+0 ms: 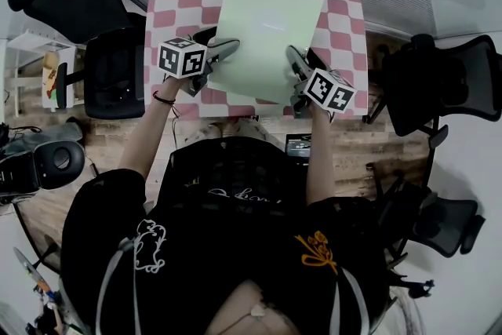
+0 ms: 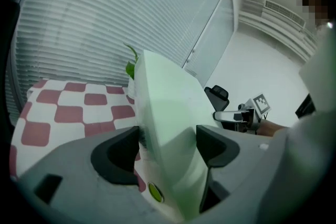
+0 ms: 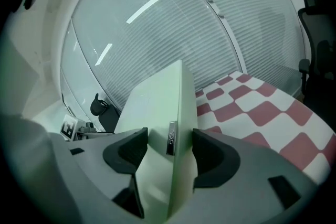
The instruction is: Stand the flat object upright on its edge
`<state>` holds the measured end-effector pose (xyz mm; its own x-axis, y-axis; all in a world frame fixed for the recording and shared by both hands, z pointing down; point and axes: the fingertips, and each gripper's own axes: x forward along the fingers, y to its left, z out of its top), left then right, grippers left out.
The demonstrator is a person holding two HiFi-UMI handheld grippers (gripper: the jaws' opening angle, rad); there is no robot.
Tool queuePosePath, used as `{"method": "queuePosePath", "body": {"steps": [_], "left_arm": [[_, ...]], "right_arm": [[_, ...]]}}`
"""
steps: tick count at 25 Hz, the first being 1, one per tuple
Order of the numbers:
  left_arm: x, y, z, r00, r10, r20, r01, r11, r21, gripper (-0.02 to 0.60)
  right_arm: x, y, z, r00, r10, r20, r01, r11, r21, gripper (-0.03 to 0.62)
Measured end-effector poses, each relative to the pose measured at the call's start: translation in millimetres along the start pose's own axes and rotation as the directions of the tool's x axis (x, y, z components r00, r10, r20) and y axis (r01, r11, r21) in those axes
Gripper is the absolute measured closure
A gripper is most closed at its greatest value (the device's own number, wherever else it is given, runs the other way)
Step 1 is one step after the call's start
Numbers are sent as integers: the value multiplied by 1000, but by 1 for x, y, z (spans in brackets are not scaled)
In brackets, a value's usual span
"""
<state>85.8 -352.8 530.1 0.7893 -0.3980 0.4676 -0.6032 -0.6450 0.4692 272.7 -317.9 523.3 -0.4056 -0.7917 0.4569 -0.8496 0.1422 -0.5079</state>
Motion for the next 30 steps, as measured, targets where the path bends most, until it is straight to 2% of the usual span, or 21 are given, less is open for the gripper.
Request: {"method": "queuePosePath", "body": {"steps": [4,7,12,15,19,22,24,27,30], "left_arm": [[-6,-6,18,999,46,11,-47,989,138,232],[-7,-7,26,994,106,1,-103,958,268,236],[-8,-9,41,986,159,42,-164,916,366,242],[-10,-11,52,980,183,73,-197,891,409,247],[-8,-5,58,971,221,87,-236,870,433,250],[-5,1,52,960,266,86,-275,849,452,251],[-3,4,46,950,299,87,-304,827,474,252],[-1,11,38,941,328,78,-321,800,507,255],[5,15,31,945,322,51,-303,808,506,256]], "right_arm": [[-3,13,17,1000,6,21,-3,992,-126,330],[-2,18,24,999,-14,29,20,970,-241,335],[-4,26,40,994,-40,97,73,930,-360,338],[-8,32,53,989,-42,143,101,897,-430,339],[-7,40,63,979,-58,195,151,848,-507,339],[-4,39,59,976,-90,198,187,811,-554,339],[-1,37,53,978,-108,181,195,792,-578,341],[4,32,42,979,-135,152,199,791,-578,341],[6,28,35,979,-150,136,201,801,-563,342]]}}
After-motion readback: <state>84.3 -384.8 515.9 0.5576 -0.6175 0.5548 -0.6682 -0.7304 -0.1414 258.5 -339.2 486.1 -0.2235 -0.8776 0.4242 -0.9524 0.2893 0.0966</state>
